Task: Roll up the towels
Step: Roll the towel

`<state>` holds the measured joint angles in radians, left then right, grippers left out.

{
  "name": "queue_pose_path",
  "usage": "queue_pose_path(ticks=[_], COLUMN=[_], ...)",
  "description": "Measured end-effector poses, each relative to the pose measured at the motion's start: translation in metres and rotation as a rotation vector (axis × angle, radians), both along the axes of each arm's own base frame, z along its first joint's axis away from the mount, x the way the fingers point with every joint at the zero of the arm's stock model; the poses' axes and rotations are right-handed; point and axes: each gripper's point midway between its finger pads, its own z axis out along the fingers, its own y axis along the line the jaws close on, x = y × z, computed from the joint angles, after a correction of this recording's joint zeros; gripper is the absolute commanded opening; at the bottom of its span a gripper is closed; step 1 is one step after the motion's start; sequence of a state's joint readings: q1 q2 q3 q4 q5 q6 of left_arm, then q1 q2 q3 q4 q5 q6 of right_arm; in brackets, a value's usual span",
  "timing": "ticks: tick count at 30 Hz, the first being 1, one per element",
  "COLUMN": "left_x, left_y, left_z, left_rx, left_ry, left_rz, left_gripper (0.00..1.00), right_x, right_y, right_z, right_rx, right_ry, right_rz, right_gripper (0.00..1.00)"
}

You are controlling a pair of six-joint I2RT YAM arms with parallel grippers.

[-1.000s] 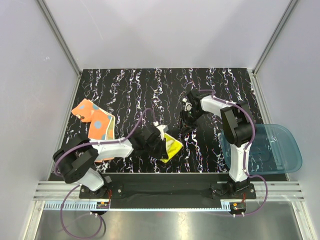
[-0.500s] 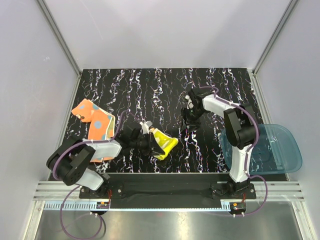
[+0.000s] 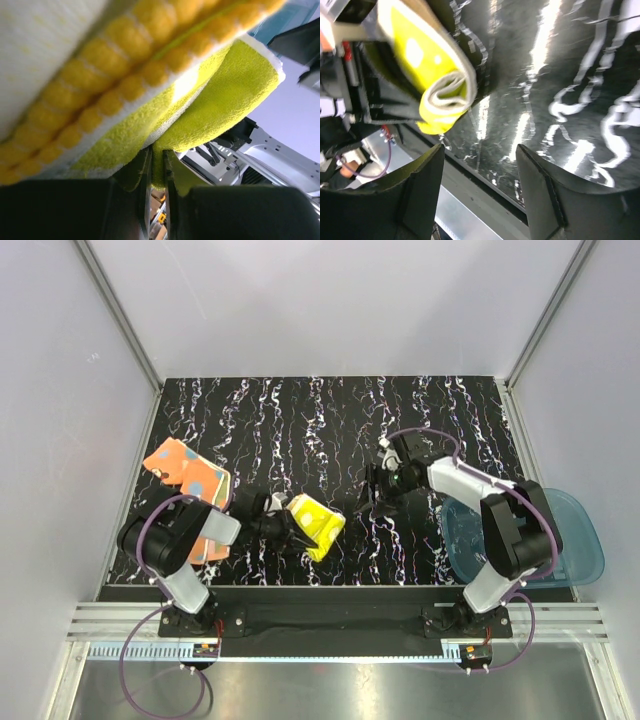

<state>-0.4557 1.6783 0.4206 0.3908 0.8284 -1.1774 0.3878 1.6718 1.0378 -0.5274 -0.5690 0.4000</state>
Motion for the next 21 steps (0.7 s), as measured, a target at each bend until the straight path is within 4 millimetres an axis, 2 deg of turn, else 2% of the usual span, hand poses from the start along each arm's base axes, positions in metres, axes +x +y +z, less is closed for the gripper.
queue_pose_path(ticks=[9,17,21], left_x=[0.01,0.019,0.02], left_y=[0.007,0.006,0.006], left_z=[-0.001,-0.003,-0.004], left_rx=[0.026,0.036,0.028], left_ry=[0.018,0.007,-0.002], left_rz=[-0.026,-0.071,-0.087], left_gripper=[0.0,0.0,0.0], right_x=[-0.027,-0.025,-0.017], right_y=[0.036,0.052,0.063], right_z=[-0.008,-0.04,-0.038], right_rx=[0.091,0.084,0.127], right_ry=[-0.022,-0.007,-0.031], right_rz=[0.1,0.127,0.142], right_gripper=[0.68,0.74,0.75])
